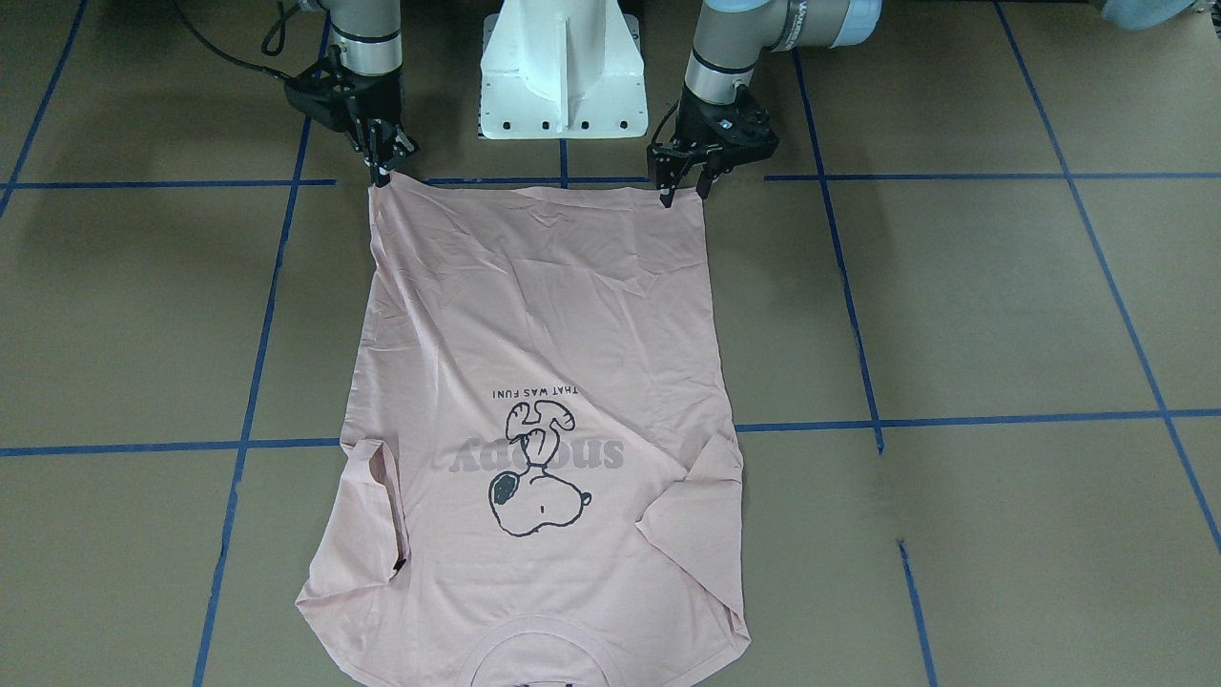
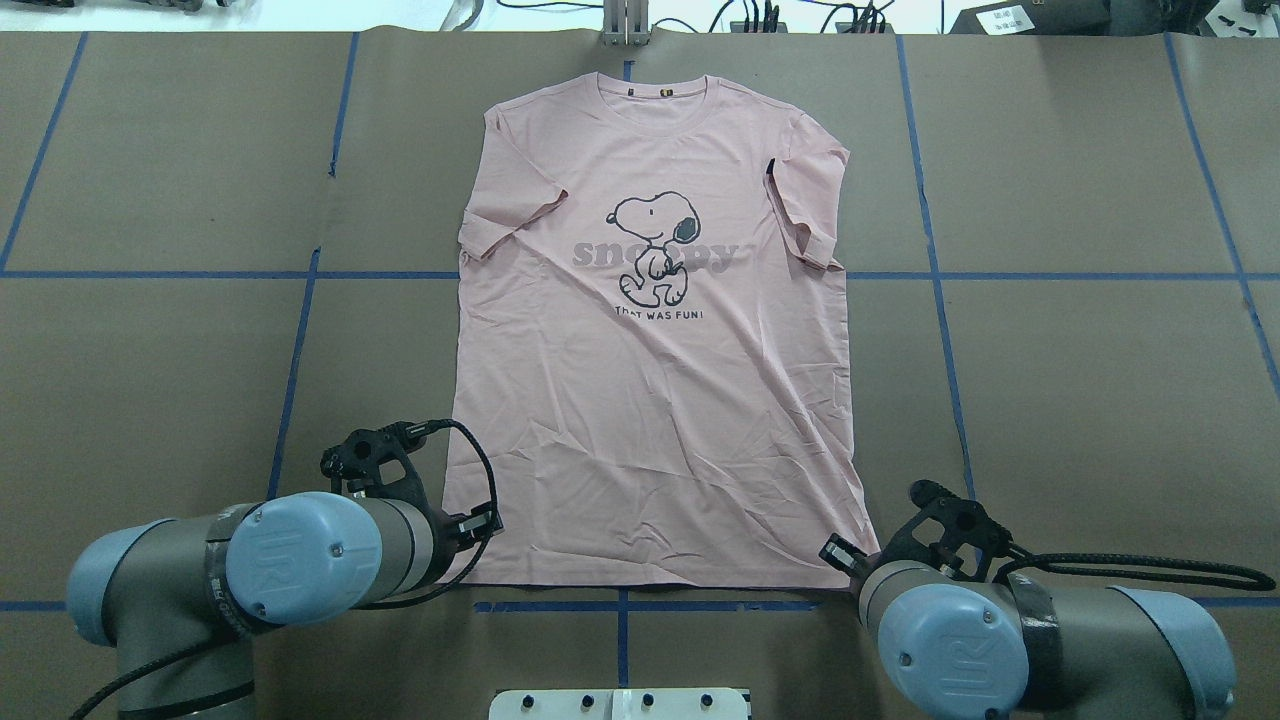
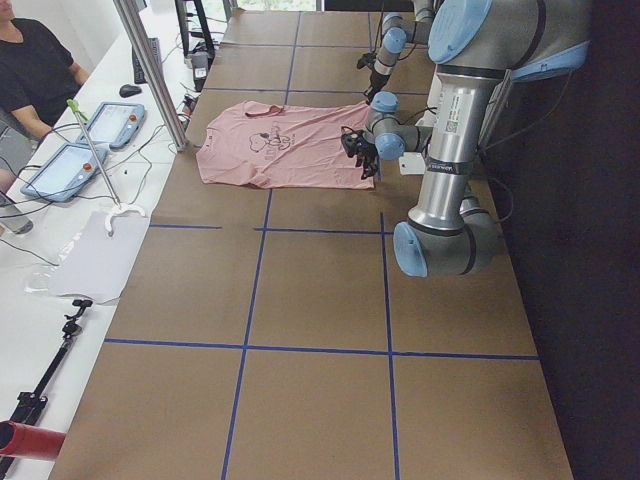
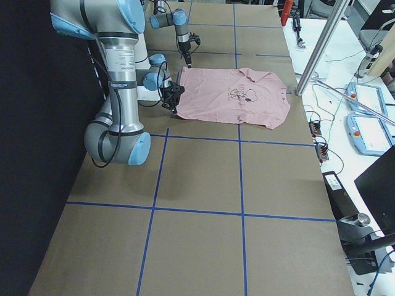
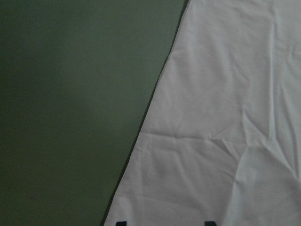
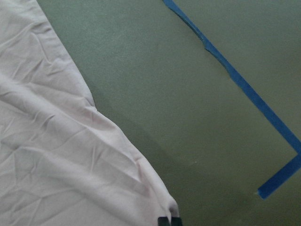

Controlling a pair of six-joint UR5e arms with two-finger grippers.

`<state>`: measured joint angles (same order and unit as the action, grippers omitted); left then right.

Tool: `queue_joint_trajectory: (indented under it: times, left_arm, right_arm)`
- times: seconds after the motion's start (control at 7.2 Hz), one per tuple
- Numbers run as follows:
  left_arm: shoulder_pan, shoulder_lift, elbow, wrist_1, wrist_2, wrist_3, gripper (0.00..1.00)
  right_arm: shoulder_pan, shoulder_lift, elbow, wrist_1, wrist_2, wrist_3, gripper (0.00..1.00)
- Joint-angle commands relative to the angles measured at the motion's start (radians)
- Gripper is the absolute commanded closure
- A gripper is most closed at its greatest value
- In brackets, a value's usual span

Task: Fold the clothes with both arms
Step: 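Grasp both hem corners nearest the robot with both grippers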

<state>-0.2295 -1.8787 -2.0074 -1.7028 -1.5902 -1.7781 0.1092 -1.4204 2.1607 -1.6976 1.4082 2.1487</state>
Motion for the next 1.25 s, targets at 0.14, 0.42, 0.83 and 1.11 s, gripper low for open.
queue_joint_trajectory:
  times: [0.14, 0.42, 0.83, 1.11]
  left_arm:
    - [0.030, 0.036, 0.004, 0.032, 0.001, -0.006, 0.37]
    - [0.038, 0.036, 0.006, 0.032, -0.001, -0.007, 0.39]
    - [0.055, 0.033, 0.009, 0.034, -0.002, -0.007, 0.42]
    - [0.058, 0.026, 0.010, 0.034, -0.002, -0.006, 0.45]
  right_arm:
    - [-0.002, 0.000, 0.001, -0.001, 0.000, -0.001, 1.00]
    - [-0.003, 0.000, 0.001, -0.001, 0.000, -0.001, 1.00]
    - [-0.003, -0.002, 0.001, -0.001, 0.000, -0.001, 1.00]
    - [-0.003, -0.002, 0.001, -0.001, 0.000, -0.004, 1.00]
